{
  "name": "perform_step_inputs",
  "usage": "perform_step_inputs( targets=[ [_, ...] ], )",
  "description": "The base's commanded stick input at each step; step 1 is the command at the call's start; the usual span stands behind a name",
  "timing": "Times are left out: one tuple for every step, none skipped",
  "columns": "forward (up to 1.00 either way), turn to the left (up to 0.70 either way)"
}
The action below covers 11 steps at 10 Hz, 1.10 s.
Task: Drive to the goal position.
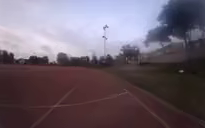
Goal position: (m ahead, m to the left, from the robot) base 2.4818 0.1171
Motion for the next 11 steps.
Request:
perform_step_inputs(
  targets=[
    [0.7, 0.0],
    [0.7, 0.0],
    [0.7, 0.0],
    [0.7, 0.0],
    [0.7, 0.0],
    [0.7, 0.0],
    [0.7, 0.0],
    [0.7, 0.0],
    [0.7, 0.0],
    [0.7, 0.0],
    [0.7, 0.0]
  ],
)
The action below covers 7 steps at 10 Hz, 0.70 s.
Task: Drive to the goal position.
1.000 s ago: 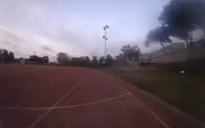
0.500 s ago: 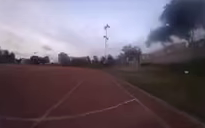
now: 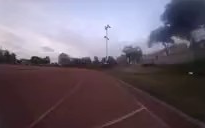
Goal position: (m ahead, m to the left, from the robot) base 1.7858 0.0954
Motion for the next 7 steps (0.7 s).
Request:
perform_step_inputs(
  targets=[
    [0.7, 0.0],
    [0.7, 0.0],
    [0.7, 0.0],
    [0.7, 0.0],
    [0.7, 0.0],
    [0.7, 0.0],
    [0.7, 0.0]
  ],
)
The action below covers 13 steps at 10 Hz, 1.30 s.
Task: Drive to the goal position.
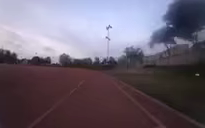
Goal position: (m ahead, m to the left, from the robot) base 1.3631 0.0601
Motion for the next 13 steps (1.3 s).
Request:
perform_step_inputs(
  targets=[
    [0.7, 0.0],
    [0.7, 0.0],
    [0.7, 0.0],
    [0.7, 0.0],
    [0.7, 0.0],
    [0.7, 0.0],
    [0.7, 0.0],
    [0.7, 0.0],
    [0.7, 0.0],
    [0.7, 0.0],
    [0.7, 0.0],
    [0.7, 0.0],
    [0.7, 0.0]
  ],
)
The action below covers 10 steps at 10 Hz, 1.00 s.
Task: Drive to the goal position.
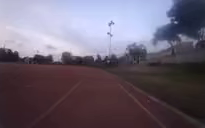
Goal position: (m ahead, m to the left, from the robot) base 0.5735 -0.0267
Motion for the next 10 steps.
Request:
perform_step_inputs(
  targets=[
    [0.7, 0.0],
    [0.7, 0.0],
    [0.7, 0.0],
    [0.7, 0.0],
    [0.7, 0.0],
    [0.7, -0.05],
    [0.7, -0.15],
    [0.7, -0.24],
    [0.7, -0.34],
    [0.7, -0.15]
  ],
)
